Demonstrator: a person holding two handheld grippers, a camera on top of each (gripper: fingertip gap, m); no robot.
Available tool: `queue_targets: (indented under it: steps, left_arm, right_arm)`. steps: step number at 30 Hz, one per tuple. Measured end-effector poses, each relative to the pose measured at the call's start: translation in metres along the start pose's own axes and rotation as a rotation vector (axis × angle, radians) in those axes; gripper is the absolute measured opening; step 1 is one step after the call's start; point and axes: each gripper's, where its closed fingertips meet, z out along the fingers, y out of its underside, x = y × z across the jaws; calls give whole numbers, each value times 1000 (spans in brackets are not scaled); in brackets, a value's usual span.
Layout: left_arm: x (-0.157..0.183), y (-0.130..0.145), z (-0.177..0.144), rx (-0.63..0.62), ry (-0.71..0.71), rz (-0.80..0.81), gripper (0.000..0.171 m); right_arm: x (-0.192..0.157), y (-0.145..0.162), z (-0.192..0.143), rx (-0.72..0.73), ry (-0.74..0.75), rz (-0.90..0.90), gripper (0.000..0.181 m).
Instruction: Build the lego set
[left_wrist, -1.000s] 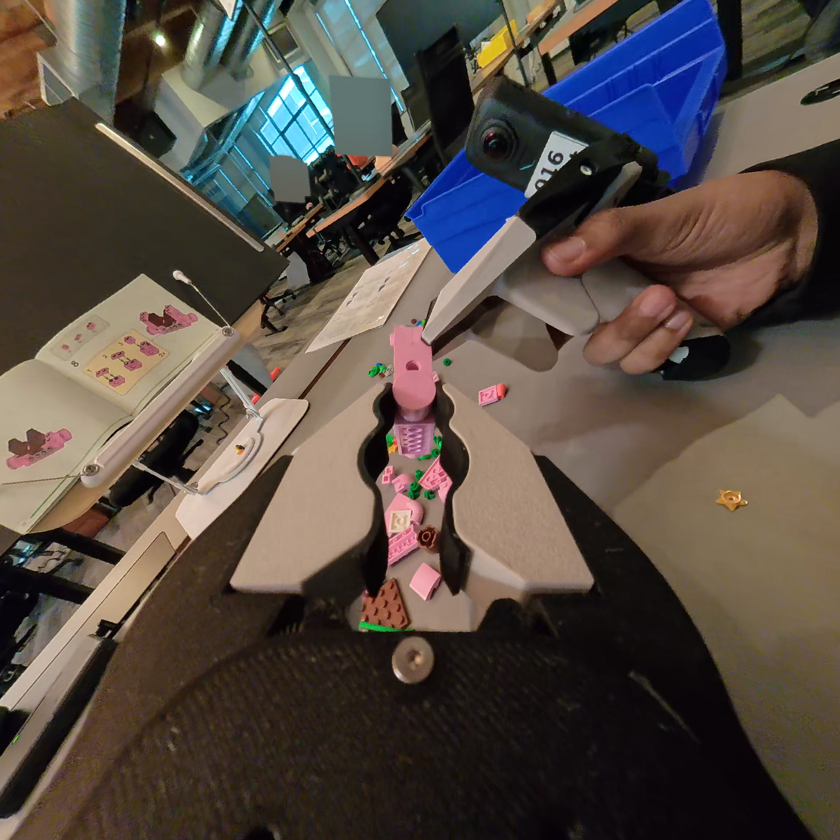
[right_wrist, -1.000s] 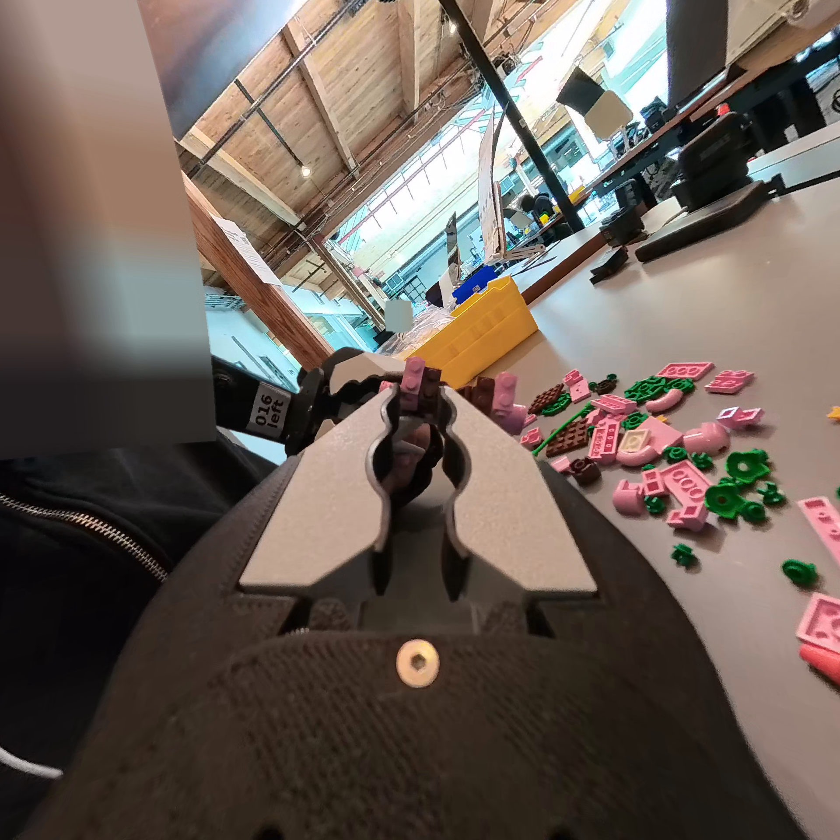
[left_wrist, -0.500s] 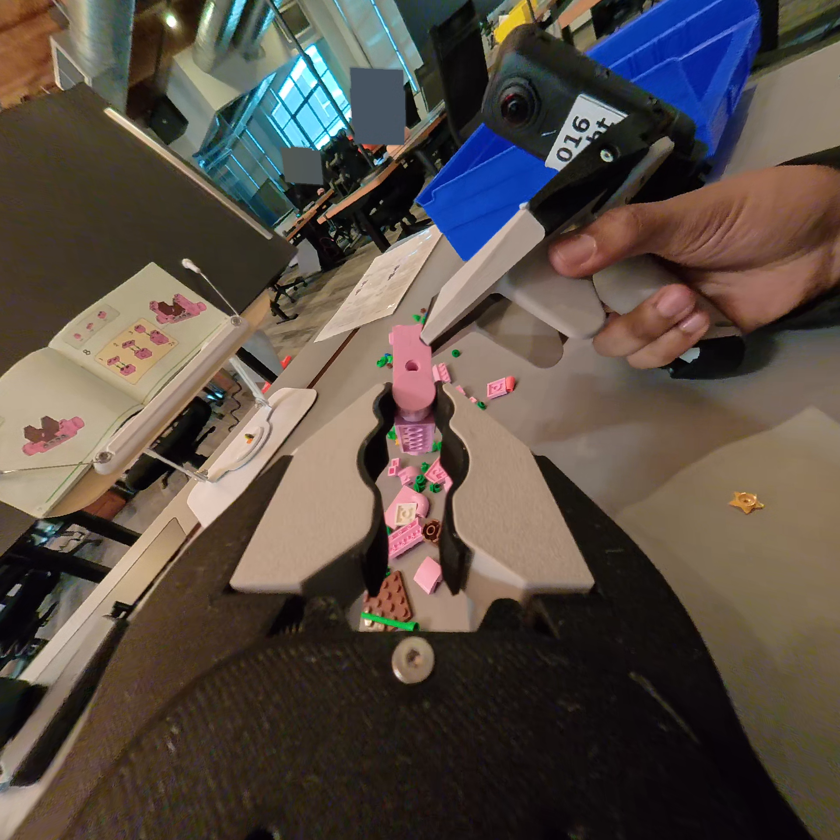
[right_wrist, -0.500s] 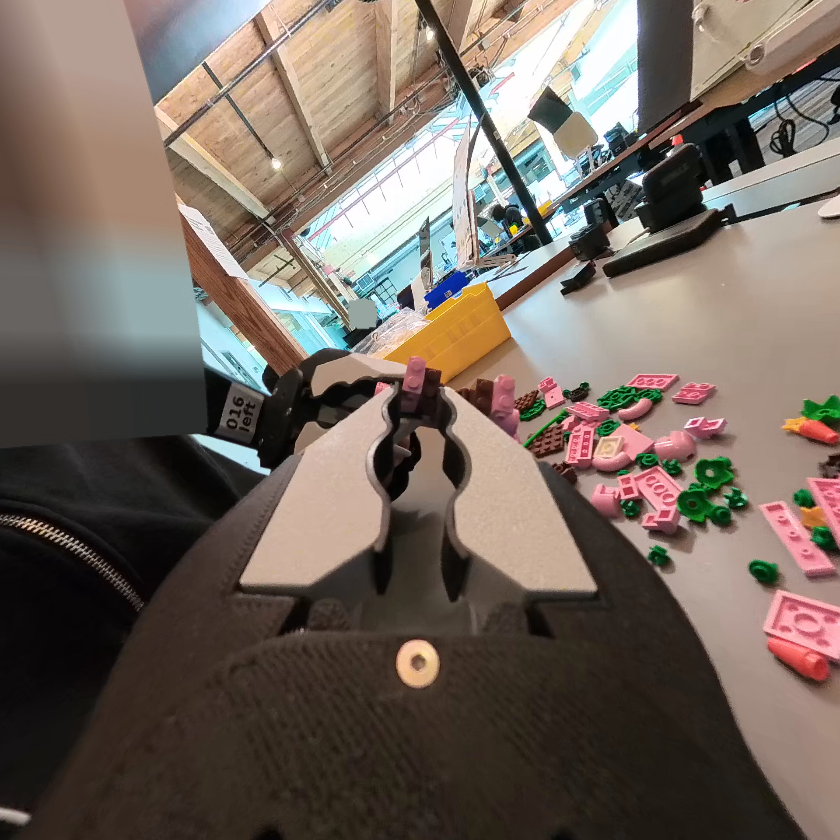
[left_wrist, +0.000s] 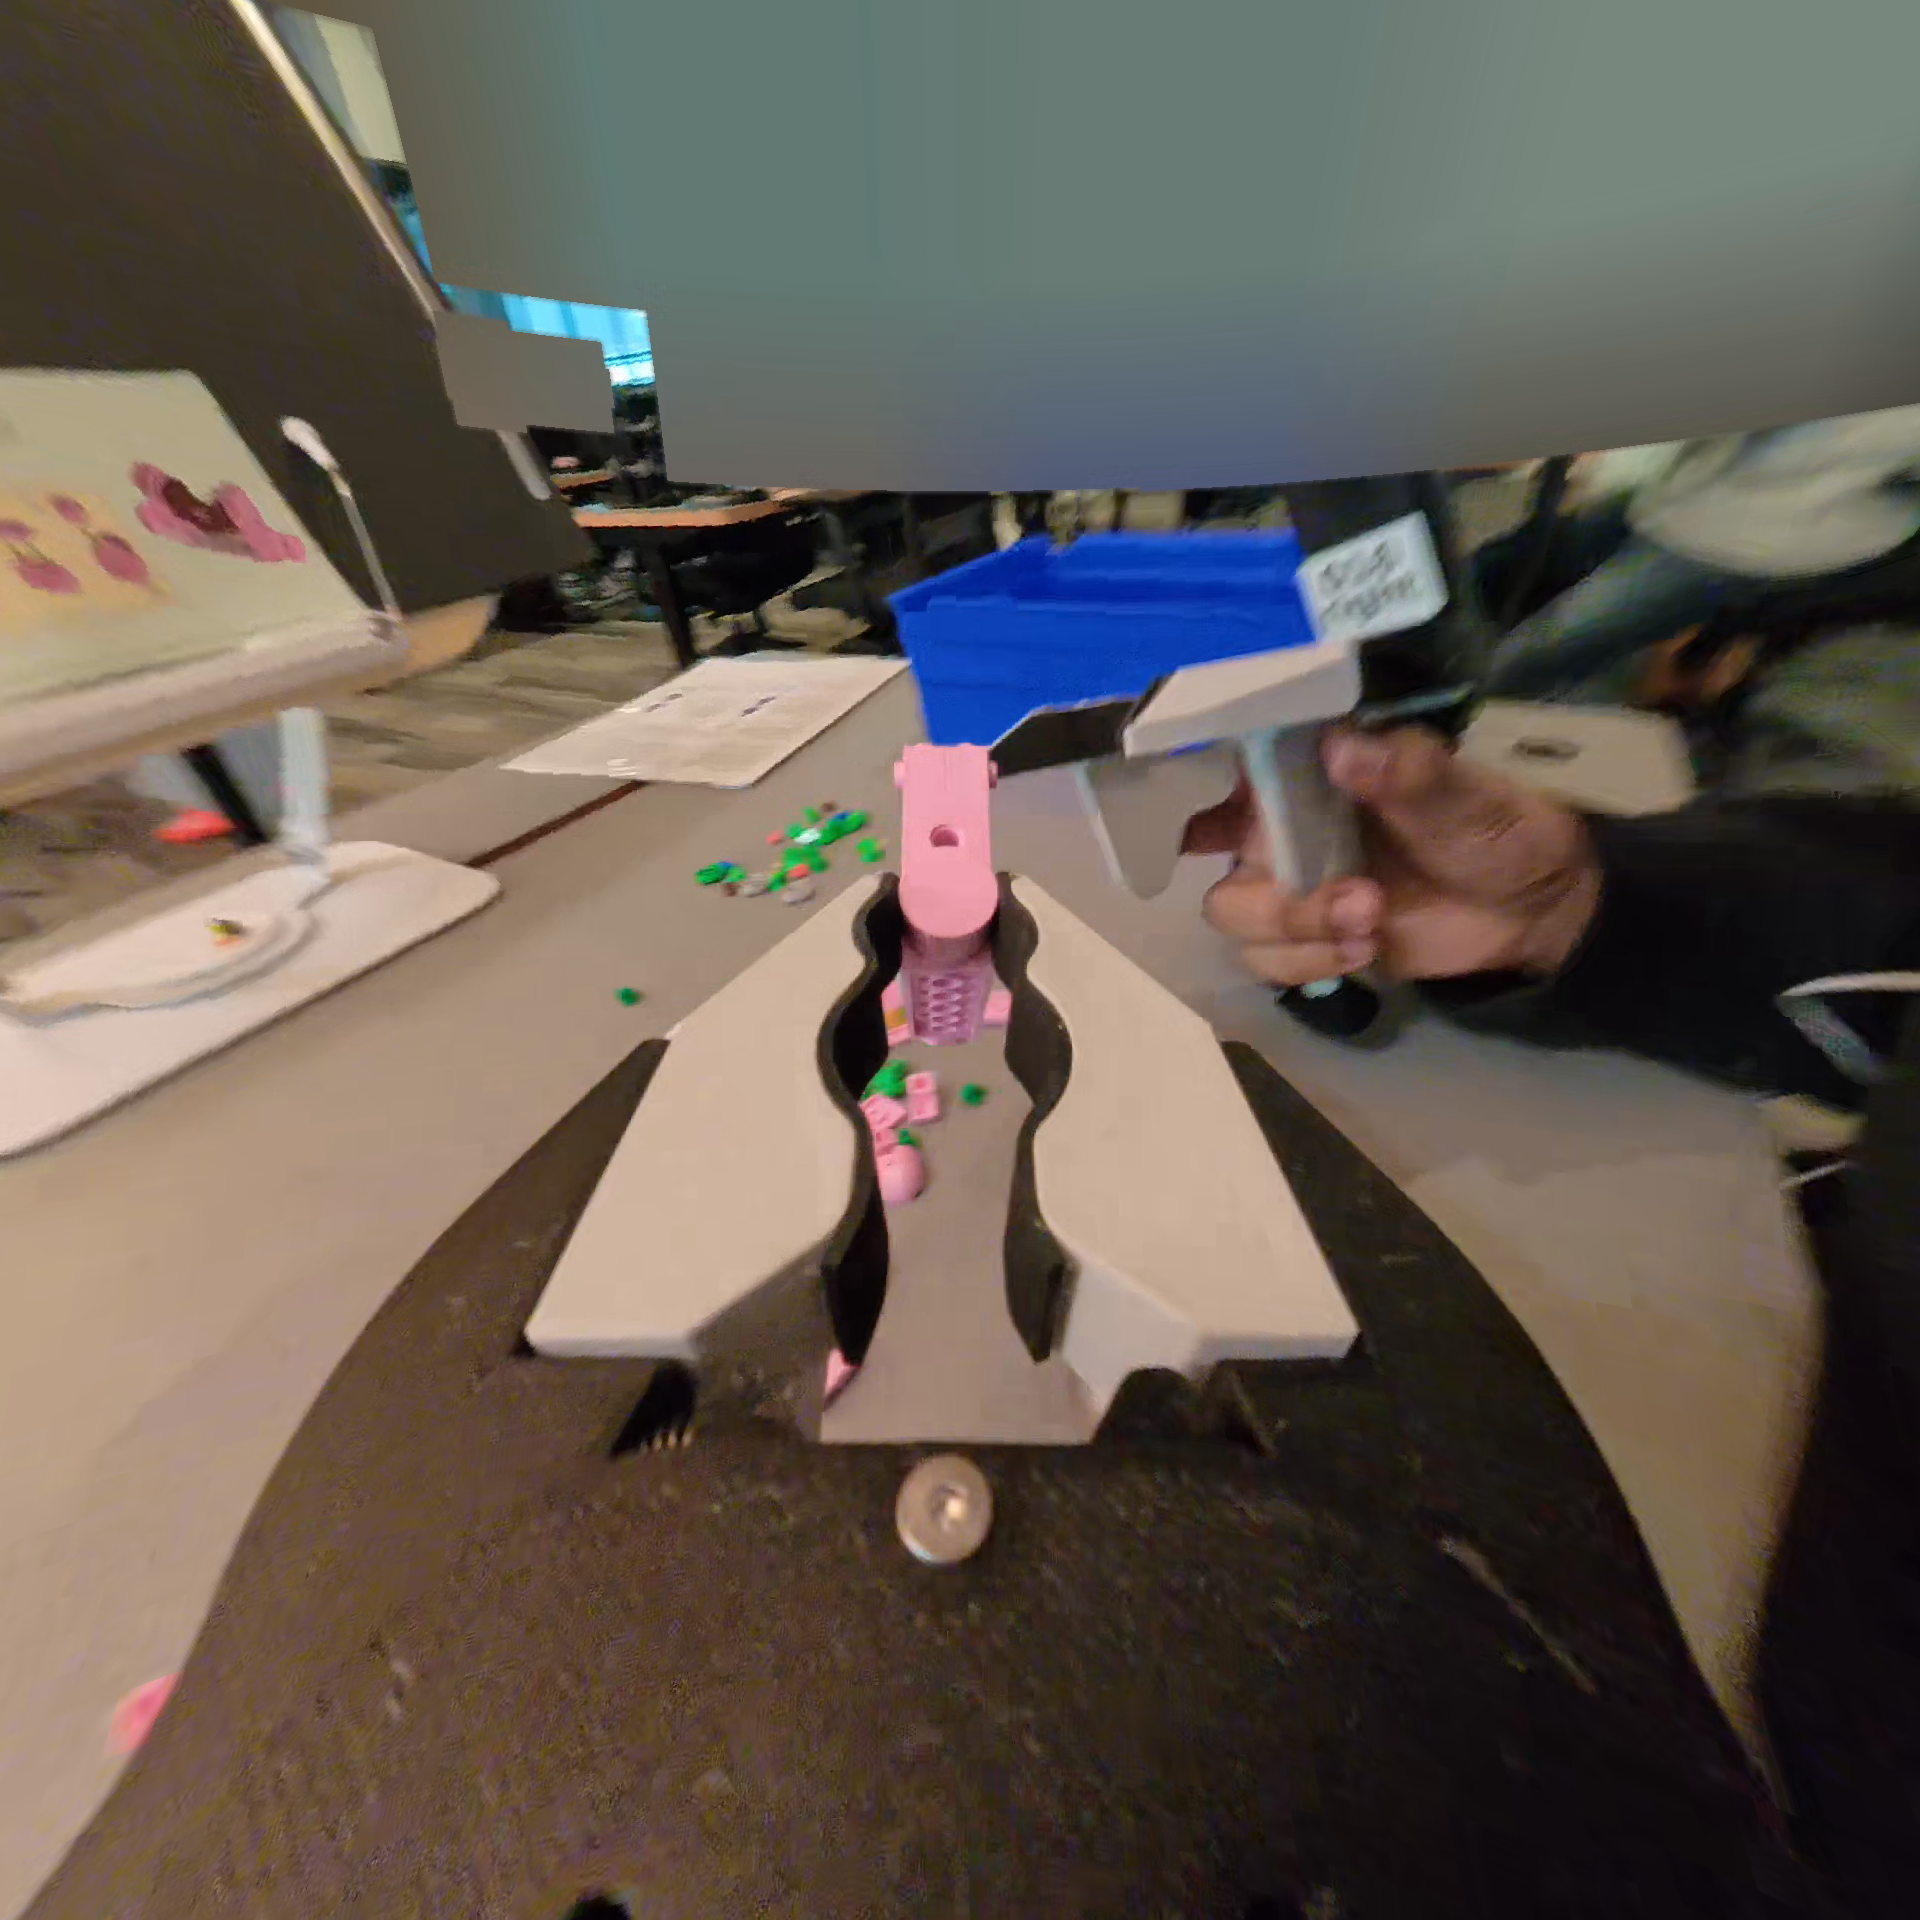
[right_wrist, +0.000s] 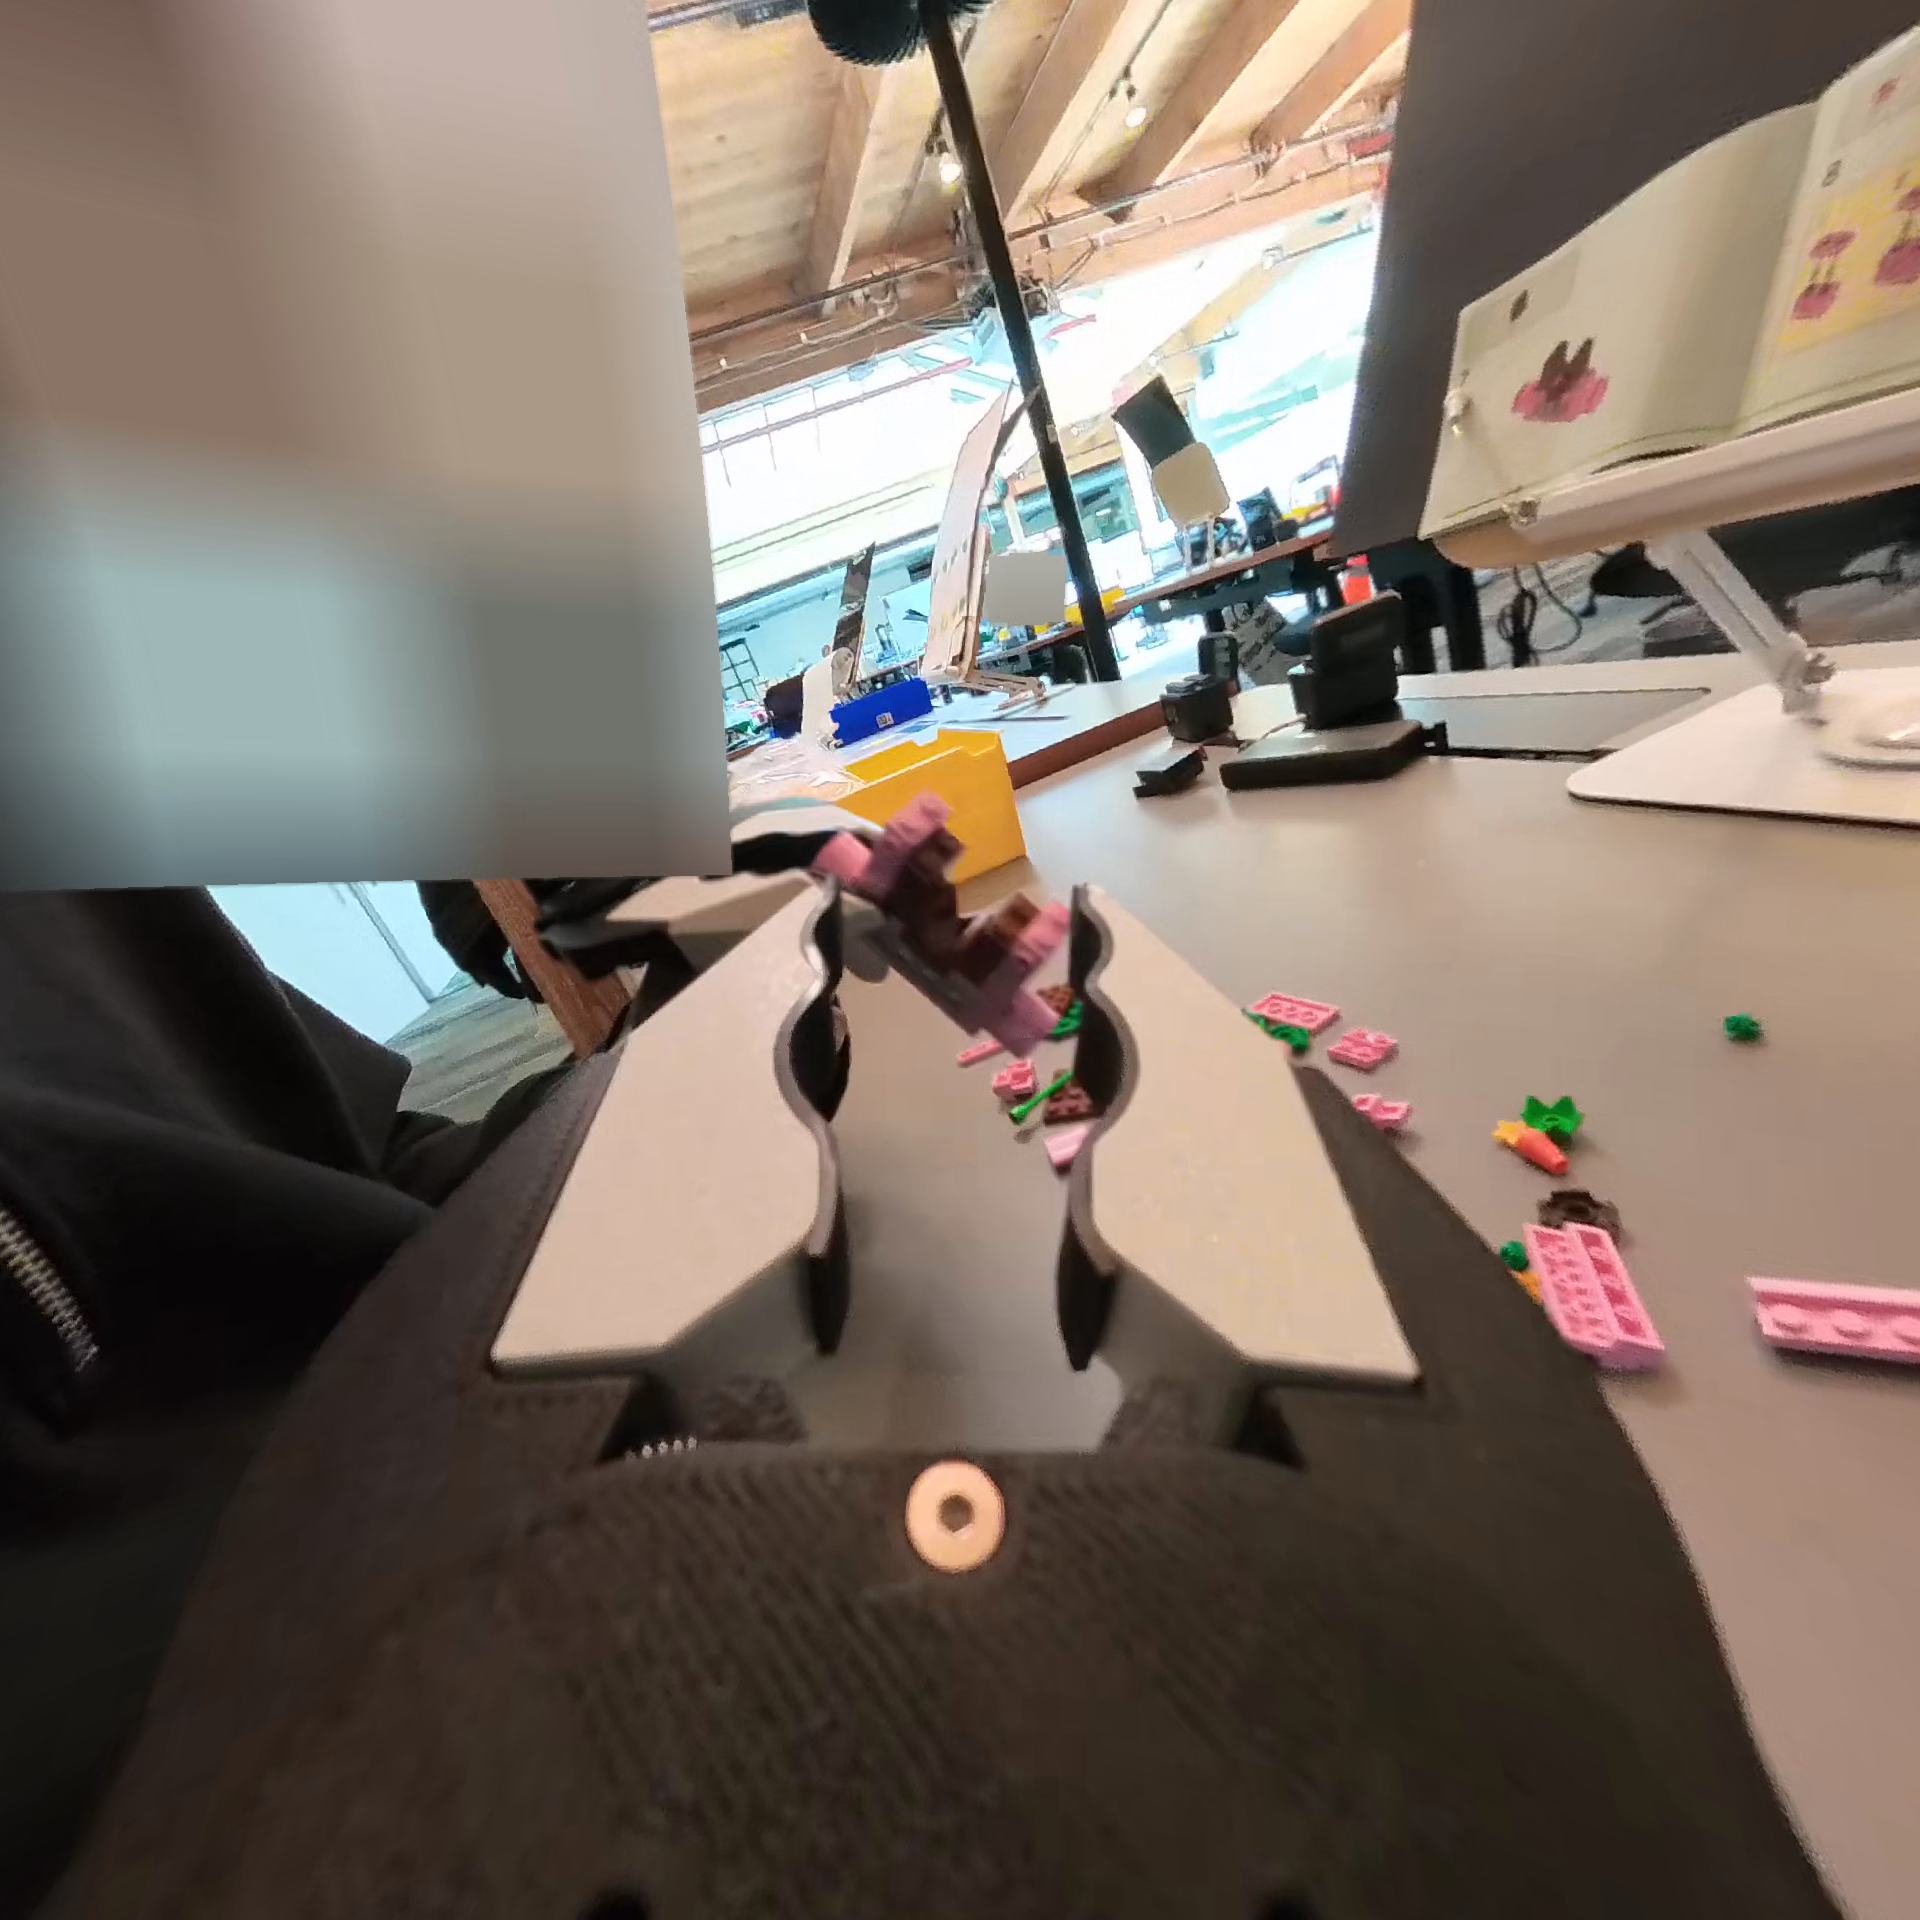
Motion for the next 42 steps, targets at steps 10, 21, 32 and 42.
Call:
queue_targets:
  steps: [10,21,32,42]
  left_arm:
    - [8,-16,-8,164,302,-452,15]
    - [12,-15,-3,171,340,-496,42]
    - [0,-12,-4,154,229,-391,61]
    - [-1,-11,-5,157,234,-397,50]
  right_arm:
    - [-18,21,12,-91,-122,72,40]
    - [-22,21,6,-125,-130,-25,15]
    - [-2,97,-28,-673,-81,-301,15]
    - [9,104,-48,-762,-86,-266,15]
